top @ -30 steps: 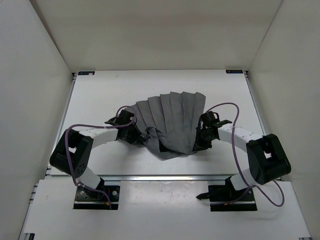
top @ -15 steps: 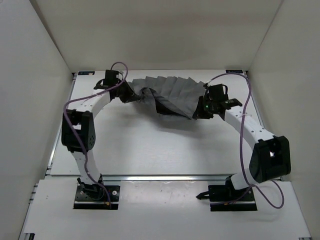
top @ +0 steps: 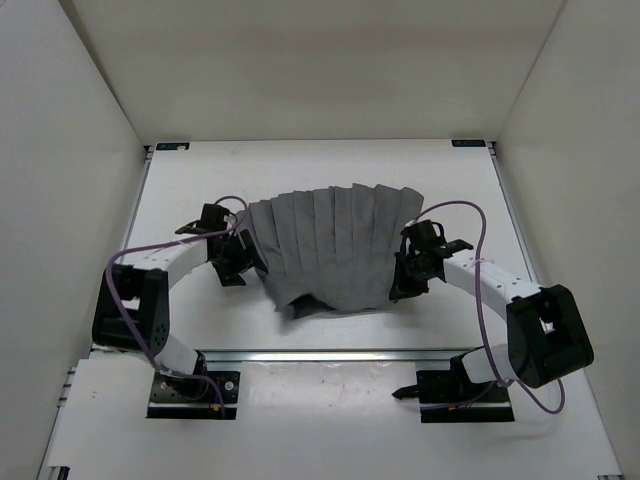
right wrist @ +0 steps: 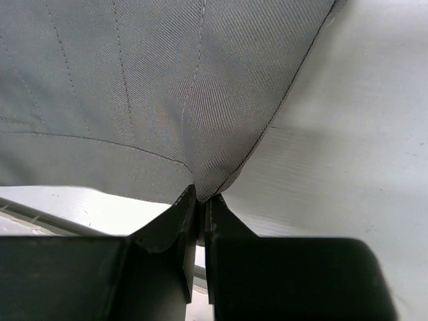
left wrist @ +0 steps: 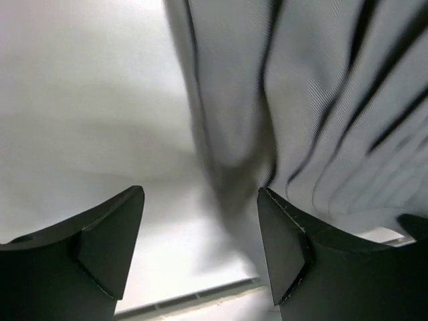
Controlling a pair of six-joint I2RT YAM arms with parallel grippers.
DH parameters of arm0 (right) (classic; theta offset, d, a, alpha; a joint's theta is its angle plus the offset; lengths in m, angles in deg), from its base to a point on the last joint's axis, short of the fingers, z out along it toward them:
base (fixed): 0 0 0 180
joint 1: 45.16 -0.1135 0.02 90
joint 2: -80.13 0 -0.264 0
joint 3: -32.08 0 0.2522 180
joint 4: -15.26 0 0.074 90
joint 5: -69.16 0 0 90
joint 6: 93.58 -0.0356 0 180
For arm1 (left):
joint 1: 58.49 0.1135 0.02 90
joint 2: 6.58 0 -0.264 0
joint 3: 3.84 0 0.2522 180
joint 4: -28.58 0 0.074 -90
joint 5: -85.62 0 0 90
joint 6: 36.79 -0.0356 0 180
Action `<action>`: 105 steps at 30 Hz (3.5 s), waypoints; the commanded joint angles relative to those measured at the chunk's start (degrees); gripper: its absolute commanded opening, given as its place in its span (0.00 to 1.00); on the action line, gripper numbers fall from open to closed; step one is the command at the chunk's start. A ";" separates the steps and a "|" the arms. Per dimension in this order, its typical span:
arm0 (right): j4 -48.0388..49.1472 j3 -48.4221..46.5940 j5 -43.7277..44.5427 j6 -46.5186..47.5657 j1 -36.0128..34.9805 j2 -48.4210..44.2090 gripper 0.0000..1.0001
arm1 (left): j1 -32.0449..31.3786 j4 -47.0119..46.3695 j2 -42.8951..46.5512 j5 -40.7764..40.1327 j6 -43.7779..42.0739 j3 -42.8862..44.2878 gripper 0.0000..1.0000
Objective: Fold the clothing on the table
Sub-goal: Flatten the skirt out, then fold the skirt
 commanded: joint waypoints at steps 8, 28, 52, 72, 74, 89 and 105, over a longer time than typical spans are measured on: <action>3.73 -0.67 0.38 -1.87 -2.29 0.49 0.00 | -10.12 -5.07 10.78 -0.78 18.82 -5.04 0.78; 0.07 -17.55 -3.85 1.54 2.97 7.04 0.00 | -8.30 -15.08 4.67 6.23 23.66 -0.62 0.00; 1.54 6.07 -7.53 0.32 5.00 -11.28 0.00 | -4.67 -9.21 12.45 6.25 8.63 -18.66 0.10; -19.91 7.00 -6.81 -10.76 -2.66 -23.85 0.00 | -5.03 9.16 35.23 2.99 8.99 -19.31 0.00; -20.71 -0.10 -9.18 -7.61 3.38 -21.24 0.00 | -4.15 9.86 30.60 4.22 7.85 -12.28 0.00; -14.57 -46.33 -7.27 -2.05 15.28 25.81 0.45 | 8.78 -23.27 -13.48 28.65 27.09 15.88 0.66; 3.19 -16.85 -1.64 -8.46 18.44 19.55 0.53 | 3.33 -4.29 -3.79 -6.30 10.39 0.92 0.69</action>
